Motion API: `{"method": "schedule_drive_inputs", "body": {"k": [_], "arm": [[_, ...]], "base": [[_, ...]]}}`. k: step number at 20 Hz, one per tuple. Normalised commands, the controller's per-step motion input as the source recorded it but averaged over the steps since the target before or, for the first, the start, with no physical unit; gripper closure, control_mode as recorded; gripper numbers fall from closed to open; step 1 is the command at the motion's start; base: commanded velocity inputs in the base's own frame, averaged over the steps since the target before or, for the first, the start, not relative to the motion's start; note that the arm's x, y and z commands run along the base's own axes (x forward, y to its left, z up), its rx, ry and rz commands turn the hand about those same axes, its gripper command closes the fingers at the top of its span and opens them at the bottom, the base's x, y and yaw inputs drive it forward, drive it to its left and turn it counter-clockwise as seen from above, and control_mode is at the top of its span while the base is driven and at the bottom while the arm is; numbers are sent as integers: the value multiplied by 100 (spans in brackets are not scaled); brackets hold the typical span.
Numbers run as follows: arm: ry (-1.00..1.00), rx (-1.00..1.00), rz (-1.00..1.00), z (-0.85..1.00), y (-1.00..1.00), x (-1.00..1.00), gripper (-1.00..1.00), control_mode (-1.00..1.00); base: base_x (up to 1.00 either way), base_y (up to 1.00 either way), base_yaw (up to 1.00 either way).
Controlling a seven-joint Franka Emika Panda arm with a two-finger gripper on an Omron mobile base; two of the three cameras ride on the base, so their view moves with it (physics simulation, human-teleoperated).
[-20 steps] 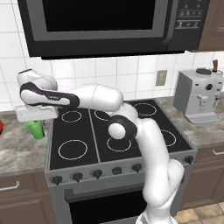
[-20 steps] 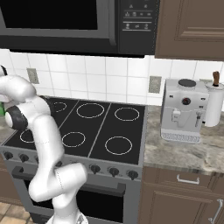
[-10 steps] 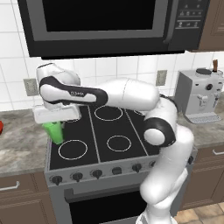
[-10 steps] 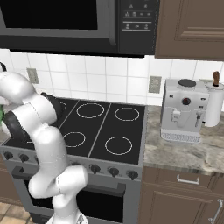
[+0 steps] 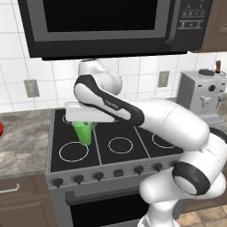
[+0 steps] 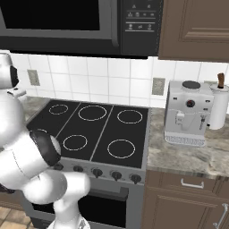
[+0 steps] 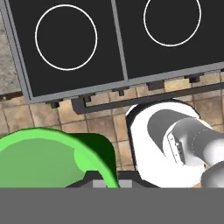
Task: Pick the cup and bowl from the counter and place them on the counter next to the sink.
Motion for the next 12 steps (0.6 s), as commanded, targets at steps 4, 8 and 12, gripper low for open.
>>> {"method": "schedule_drive_inputs", "body": {"k": [4, 8, 12], "arm": [[-9, 17, 0, 71, -71, -36, 100, -100], [-14, 9, 8, 46, -50, -80, 100, -100], [-14, 1, 20, 5, -36, -80, 100, -100]], "base": [[0, 0, 0], [0, 0, 0], [0, 0, 0]]}}
